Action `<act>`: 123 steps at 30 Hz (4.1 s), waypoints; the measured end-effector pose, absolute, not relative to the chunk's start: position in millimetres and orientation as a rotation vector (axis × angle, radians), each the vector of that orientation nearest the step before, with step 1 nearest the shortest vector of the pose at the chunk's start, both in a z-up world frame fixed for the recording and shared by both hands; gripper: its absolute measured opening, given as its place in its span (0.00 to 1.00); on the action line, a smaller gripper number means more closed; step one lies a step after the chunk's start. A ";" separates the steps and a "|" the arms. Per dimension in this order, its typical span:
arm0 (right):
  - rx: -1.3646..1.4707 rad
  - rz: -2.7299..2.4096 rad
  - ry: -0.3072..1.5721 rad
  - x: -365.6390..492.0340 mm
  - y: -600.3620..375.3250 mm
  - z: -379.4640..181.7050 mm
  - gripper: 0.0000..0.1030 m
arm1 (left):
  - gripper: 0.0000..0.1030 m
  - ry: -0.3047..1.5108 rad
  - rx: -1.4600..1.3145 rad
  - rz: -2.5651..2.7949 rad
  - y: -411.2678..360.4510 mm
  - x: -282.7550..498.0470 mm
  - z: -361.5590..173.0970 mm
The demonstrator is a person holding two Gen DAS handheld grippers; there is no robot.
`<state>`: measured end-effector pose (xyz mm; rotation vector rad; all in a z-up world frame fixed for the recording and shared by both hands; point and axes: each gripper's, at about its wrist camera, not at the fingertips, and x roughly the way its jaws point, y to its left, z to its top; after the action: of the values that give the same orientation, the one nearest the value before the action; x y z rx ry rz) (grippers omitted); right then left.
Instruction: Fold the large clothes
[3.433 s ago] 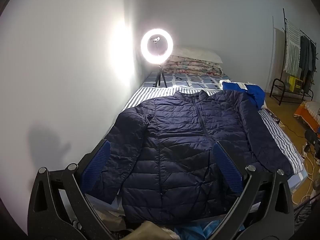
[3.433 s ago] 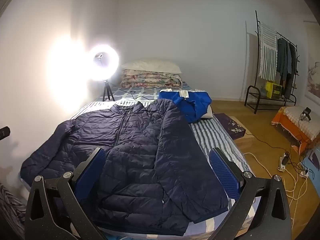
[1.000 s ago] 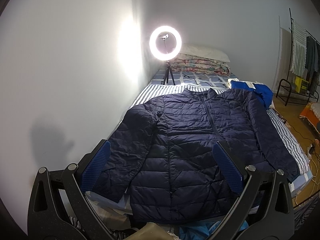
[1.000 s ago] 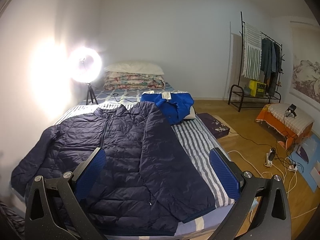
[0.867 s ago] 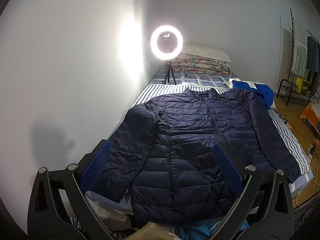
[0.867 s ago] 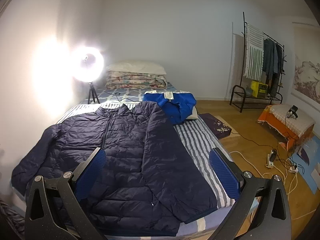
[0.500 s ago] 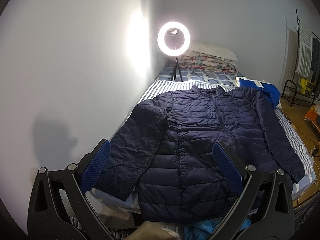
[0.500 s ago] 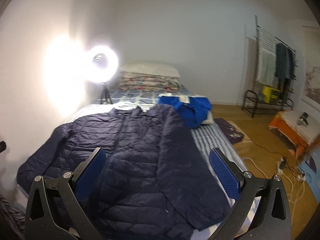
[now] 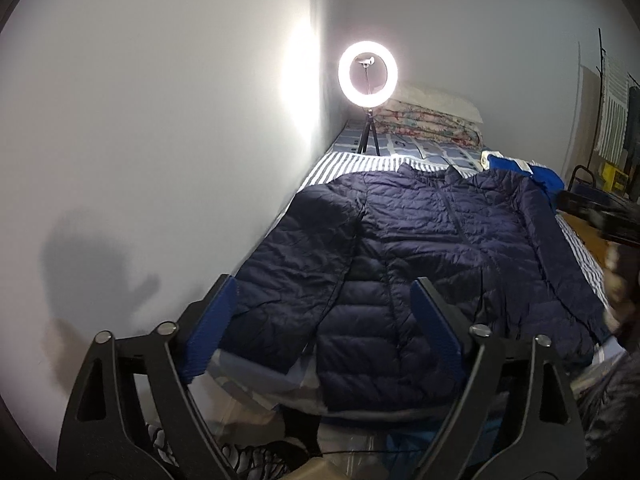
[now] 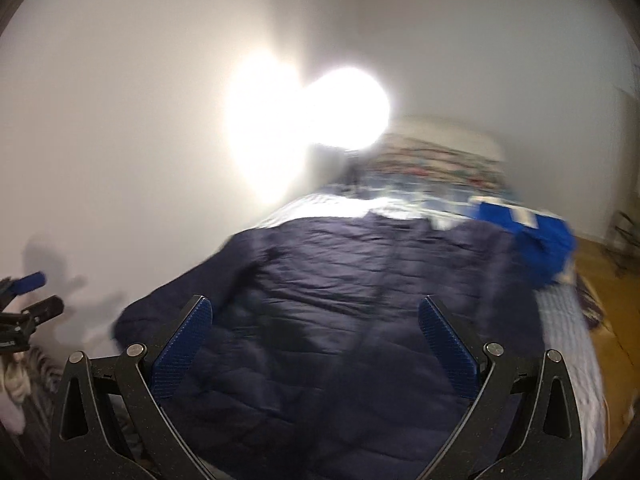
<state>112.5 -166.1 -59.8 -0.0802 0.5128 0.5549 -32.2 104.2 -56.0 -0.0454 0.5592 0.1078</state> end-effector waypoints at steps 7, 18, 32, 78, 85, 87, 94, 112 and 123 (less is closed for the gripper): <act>-0.135 0.859 0.615 126.0 -78.4 -87.8 0.81 | 0.62 0.625 -0.083 0.127 122.0 -63.3 -66.1; -0.395 1.250 0.757 82.3 65.7 -165.0 0.62 | 0.59 0.655 -0.155 0.175 150.6 -95.5 -74.4; -0.820 1.199 0.715 54.4 154.6 -254.0 0.62 | 0.59 0.663 -0.221 0.219 186.0 -96.2 -85.1; 0.288 0.540 0.965 338.7 -184.4 -170.2 0.04 | 0.59 0.646 0.018 0.002 106.5 129.4 -54.5; 0.213 0.520 1.090 355.6 -216.3 -205.0 0.05 | 0.59 0.727 0.007 0.018 106.9 249.0 -60.0; 0.223 0.559 1.126 360.5 -224.2 -209.9 0.08 | 0.59 0.749 0.002 0.039 111.2 271.1 -71.0; 0.195 0.638 1.129 374.4 -256.5 -211.0 0.33 | 0.50 0.861 -0.015 0.075 117.0 314.2 -113.2; 0.166 0.702 1.176 417.4 -187.2 -241.2 0.06 | 0.50 0.889 -0.084 0.122 130.6 341.6 -121.7; 0.232 0.349 0.904 458.1 -285.7 -186.0 0.04 | 0.50 0.891 -0.016 0.109 103.0 360.2 -128.5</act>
<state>458.1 -285.7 -186.0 0.2319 0.9040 0.3489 360.2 103.0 -128.5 -0.0159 0.8912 0.1092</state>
